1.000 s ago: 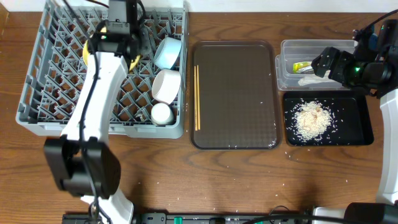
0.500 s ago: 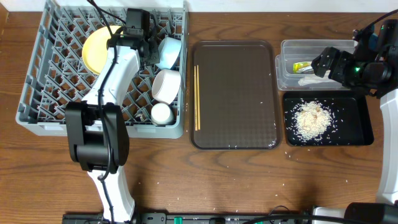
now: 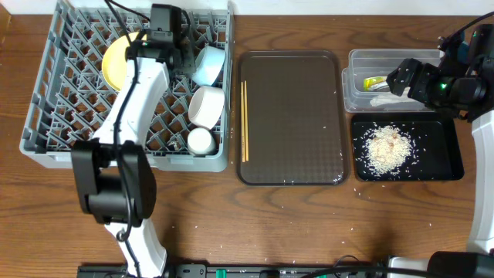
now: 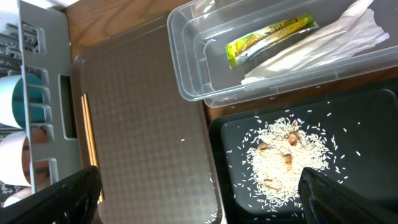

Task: Sort waste into correct bins and load items into the dishwasher
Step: 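Stand the yellow plate upright in the rack slots and release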

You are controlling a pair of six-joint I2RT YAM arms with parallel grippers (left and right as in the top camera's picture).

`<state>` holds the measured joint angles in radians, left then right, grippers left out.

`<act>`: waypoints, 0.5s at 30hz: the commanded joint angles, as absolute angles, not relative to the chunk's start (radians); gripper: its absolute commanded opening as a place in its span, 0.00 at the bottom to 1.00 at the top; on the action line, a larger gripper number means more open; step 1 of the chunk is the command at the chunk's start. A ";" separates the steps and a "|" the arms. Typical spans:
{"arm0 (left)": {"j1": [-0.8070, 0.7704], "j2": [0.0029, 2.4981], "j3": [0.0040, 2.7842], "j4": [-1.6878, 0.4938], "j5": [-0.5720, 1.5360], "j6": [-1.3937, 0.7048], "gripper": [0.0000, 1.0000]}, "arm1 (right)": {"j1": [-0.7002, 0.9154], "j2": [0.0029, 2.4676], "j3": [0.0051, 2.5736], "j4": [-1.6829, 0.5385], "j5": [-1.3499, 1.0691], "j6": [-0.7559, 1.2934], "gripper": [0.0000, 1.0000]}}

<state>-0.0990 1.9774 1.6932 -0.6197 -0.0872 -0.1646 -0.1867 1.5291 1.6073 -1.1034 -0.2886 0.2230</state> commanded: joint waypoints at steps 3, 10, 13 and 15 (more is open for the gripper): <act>-0.094 1.964 1.699 -0.614 -0.094 -0.174 0.08 | -0.182 1.530 1.621 -1.105 -0.295 0.220 0.99; -0.078 1.997 1.698 -0.582 -0.210 -0.132 0.08 | -0.182 1.530 1.621 -1.104 -0.295 0.220 0.99; -0.070 2.027 1.697 -0.582 -0.194 -0.125 0.08 | -0.182 1.530 1.621 -1.105 -0.295 0.220 0.99; -0.070 2.046 1.696 -0.581 -0.163 -0.097 0.08 | -0.182 1.530 1.621 -1.105 -0.295 0.220 0.99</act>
